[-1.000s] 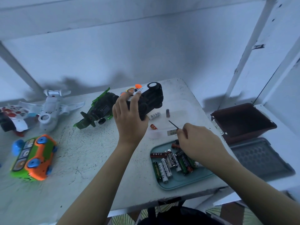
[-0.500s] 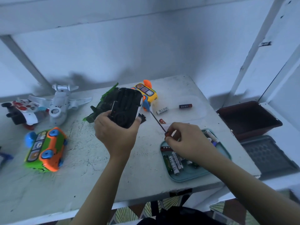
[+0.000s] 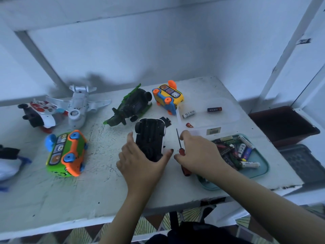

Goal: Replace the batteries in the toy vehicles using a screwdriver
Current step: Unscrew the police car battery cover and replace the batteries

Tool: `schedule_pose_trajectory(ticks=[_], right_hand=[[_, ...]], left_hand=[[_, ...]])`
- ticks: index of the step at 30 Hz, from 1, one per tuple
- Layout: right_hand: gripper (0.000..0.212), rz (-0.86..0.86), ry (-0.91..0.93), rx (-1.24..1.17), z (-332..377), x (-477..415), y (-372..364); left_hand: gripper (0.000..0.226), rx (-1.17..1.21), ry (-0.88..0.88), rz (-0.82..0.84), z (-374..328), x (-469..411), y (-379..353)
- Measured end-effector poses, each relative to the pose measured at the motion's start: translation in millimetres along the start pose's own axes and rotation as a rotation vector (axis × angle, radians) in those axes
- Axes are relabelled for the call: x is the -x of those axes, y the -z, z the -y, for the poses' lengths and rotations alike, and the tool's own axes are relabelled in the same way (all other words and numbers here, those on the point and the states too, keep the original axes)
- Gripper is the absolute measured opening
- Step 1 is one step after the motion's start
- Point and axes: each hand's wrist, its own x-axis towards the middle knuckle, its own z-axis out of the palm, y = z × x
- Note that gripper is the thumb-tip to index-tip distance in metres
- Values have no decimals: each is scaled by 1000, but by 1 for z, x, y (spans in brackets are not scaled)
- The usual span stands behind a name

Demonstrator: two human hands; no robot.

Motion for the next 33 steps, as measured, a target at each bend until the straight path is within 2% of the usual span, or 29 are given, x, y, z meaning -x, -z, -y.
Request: schedule_pose_trajectory(ticks=[2, 4, 8, 11, 16, 21, 23, 26, 30, 33], right_hand=[[41, -3, -12, 32, 1, 0, -3], [42, -3, -21, 33, -1, 0, -4], [18, -24, 1, -81, -11, 0, 7], [17, 20, 29, 25, -27, 1, 20], [24, 100, 5, 190, -37, 5, 26], [18, 75, 9, 195, -36, 6, 22], [14, 50, 10, 110, -35, 6, 23], [5, -14, 8, -196, -30, 4, 23], [11, -134, 27, -513, -19, -4, 22], [11, -168, 23, -682, -7, -14, 19]], left_hand=[[119, 16, -37, 21, 4, -1, 3], [110, 121, -56, 47, 10, -5, 6], [89, 235, -98, 60, 23, -16, 10], [76, 248, -128, 81, 28, -20, 11], [89, 271, -198, 120, 29, -20, 7], [83, 351, -262, 153, 38, -28, -4], [80, 400, -296, 182, 39, -31, -6], [82, 430, -341, 218, 41, -32, -8], [90, 518, -360, 251, 47, -33, -12], [83, 575, -378, 231, 48, -34, -11]])
